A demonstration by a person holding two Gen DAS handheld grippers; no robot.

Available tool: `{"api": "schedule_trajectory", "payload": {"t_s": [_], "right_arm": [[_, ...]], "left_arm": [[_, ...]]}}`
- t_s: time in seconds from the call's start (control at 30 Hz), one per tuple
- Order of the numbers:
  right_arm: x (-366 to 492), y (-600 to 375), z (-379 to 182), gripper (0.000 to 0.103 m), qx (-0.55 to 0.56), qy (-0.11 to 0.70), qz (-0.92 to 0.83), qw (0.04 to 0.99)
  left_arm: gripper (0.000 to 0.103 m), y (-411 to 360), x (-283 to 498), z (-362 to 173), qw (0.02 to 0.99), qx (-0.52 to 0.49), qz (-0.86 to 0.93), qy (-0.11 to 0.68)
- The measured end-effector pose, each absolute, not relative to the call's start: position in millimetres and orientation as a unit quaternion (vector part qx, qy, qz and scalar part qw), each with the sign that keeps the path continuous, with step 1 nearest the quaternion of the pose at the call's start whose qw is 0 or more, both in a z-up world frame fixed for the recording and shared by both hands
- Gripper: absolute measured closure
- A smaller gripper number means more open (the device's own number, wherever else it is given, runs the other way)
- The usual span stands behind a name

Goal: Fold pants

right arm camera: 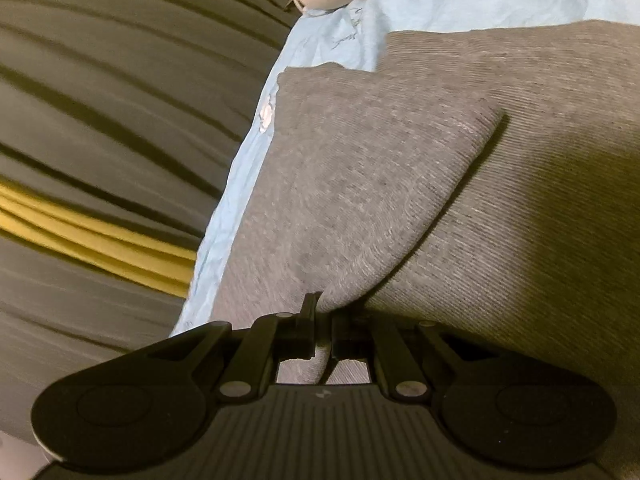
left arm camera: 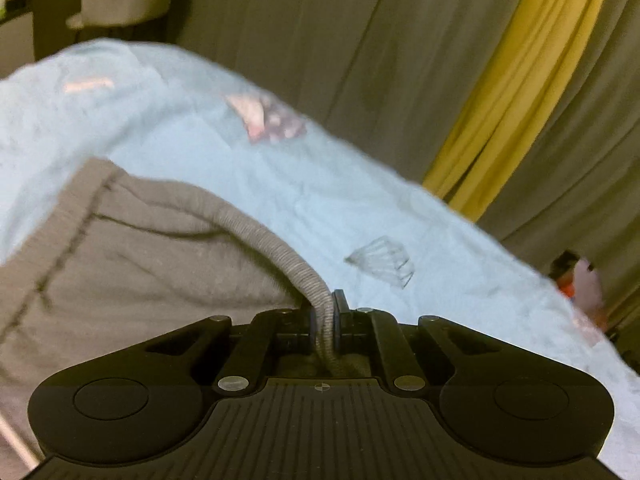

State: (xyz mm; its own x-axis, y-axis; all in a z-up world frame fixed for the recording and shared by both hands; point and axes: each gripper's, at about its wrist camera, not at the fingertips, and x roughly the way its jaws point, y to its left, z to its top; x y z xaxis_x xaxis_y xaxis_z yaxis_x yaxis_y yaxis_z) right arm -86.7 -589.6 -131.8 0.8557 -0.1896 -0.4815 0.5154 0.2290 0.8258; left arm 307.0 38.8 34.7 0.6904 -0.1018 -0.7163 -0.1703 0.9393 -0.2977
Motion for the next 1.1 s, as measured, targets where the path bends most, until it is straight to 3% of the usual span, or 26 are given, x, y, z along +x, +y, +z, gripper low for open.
{"api": "schedule_trajectory", "payload": {"t_s": [0.13, 0.37, 0.47, 0.63, 0.73, 0.77, 0.83, 0.87, 0.93, 1.0, 1.03, 1.07, 1.1], "right_arm": [[-86.2, -582.5, -108.2, 0.098, 0.522, 0.148, -0.242, 0.804], [-162.3, -578.8, -22.8, 0.098, 0.482, 0.057, -0.228, 0.844], [-196.8, -573.3, -15.3, 0.098, 0.459, 0.09, -0.237, 0.852], [-208.6, -578.5, -66.1, 0.098, 0.495, 0.237, -0.302, 0.78], [-205.5, -583.0, -86.2, 0.096, 0.51, 0.265, -0.312, 0.756], [-204.0, -583.1, -83.0, 0.093, 0.503, 0.262, -0.31, 0.763], [-197.0, -581.0, -78.7, 0.08, 0.48, 0.267, -0.304, 0.778], [-194.8, -581.2, -80.1, 0.073, 0.479, 0.268, -0.299, 0.781], [-192.2, -579.1, -81.7, 0.072, 0.48, 0.266, -0.293, 0.783], [-192.6, -577.2, -81.1, 0.072, 0.475, 0.258, -0.288, 0.79], [-190.7, -576.7, -81.3, 0.081, 0.472, 0.258, -0.287, 0.793], [-187.6, -576.0, -81.2, 0.098, 0.465, 0.262, -0.291, 0.794], [-185.5, -574.6, -79.3, 0.098, 0.452, 0.268, -0.299, 0.797]], "left_arm": [[0.093, 52.7, 267.5, 80.2, 0.914, -0.185, -0.008, 0.361], [0.093, 96.6, 138.3, 124.5, 0.924, -0.189, -0.074, 0.323], [0.093, 116.9, 81.2, 98.7, 0.918, -0.186, -0.074, 0.343], [0.09, 128.4, 43.6, 4.0, 0.876, -0.161, -0.031, 0.454], [0.078, 142.0, 41.6, -5.6, 0.873, -0.203, -0.022, 0.443], [0.055, 145.1, 40.0, -0.2, 0.879, -0.213, -0.016, 0.426], [0.029, 152.4, 45.3, 11.4, 0.901, -0.21, 0.016, 0.38], [0.027, 155.4, 50.1, 14.2, 0.907, -0.206, 0.026, 0.367], [0.028, 164.6, 65.3, 15.6, 0.908, -0.211, 0.047, 0.359], [0.035, 176.2, 82.2, 9.1, 0.898, -0.239, 0.054, 0.364], [0.052, 183.1, 89.8, 5.2, 0.89, -0.251, 0.061, 0.375], [0.085, 186.6, 86.7, 4.0, 0.883, -0.259, 0.065, 0.386], [0.09, 191.5, 90.0, 3.6, 0.878, -0.262, 0.061, 0.396]]}}
